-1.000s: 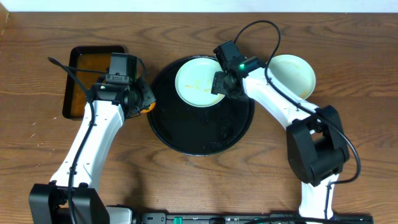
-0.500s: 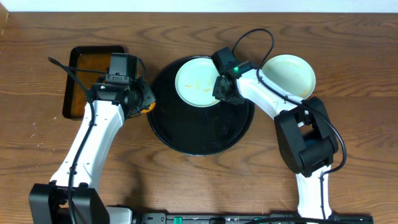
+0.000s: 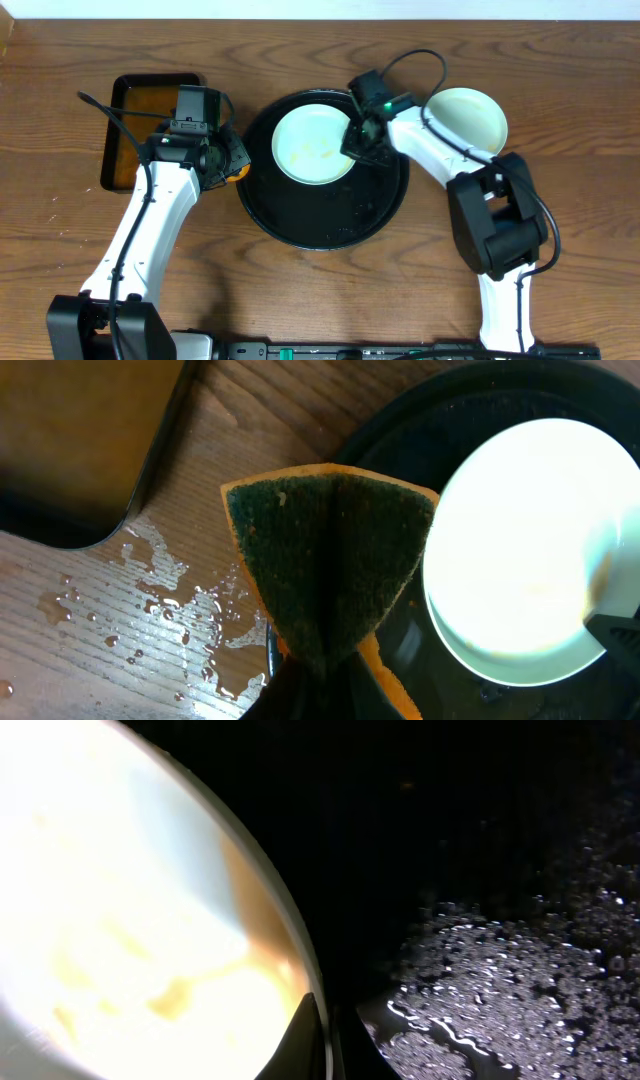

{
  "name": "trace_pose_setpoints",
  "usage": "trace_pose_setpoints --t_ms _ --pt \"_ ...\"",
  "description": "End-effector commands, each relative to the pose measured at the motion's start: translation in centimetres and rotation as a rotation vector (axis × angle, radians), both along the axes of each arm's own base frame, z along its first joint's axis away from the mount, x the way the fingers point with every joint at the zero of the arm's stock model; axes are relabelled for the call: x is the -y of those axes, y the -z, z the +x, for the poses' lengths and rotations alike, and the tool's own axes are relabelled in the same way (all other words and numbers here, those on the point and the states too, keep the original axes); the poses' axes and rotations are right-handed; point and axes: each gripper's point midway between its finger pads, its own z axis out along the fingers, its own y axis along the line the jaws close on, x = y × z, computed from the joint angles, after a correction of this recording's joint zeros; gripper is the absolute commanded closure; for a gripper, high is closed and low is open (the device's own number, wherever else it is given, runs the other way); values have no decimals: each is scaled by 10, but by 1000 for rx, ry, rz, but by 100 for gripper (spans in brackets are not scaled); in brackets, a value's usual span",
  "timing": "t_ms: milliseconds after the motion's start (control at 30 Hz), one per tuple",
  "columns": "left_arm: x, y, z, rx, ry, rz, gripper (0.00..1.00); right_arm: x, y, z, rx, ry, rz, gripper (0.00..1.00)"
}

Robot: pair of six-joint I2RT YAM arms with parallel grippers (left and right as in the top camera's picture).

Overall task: Clean dirty plates on tray and stack at the side
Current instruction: 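Lower the green plate back onto the tray and regrip its rim, then carry the green plate right and stack it onto the plate stack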

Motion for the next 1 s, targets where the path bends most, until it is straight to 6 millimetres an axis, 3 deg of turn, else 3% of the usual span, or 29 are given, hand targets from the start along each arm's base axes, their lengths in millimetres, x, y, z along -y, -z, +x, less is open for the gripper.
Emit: trace_pose_setpoints --t_ms 0,233,667,800,967 --pt "-3 5 -3 -15 0 13 92 5 6 -2 -105 38 141 99" --pt "-3 6 -4 -20 -1 13 92 31 -4 13 -68 -30 231 99" --pt "-3 6 -5 -21 -1 14 92 38 -51 24 21 -106 401 99" --pt "-3 6 -5 -21 -1 14 92 56 -62 28 43 -91 392 99" --pt "-3 6 -5 -21 -1 14 92 99 -92 31 98 -37 361 99"
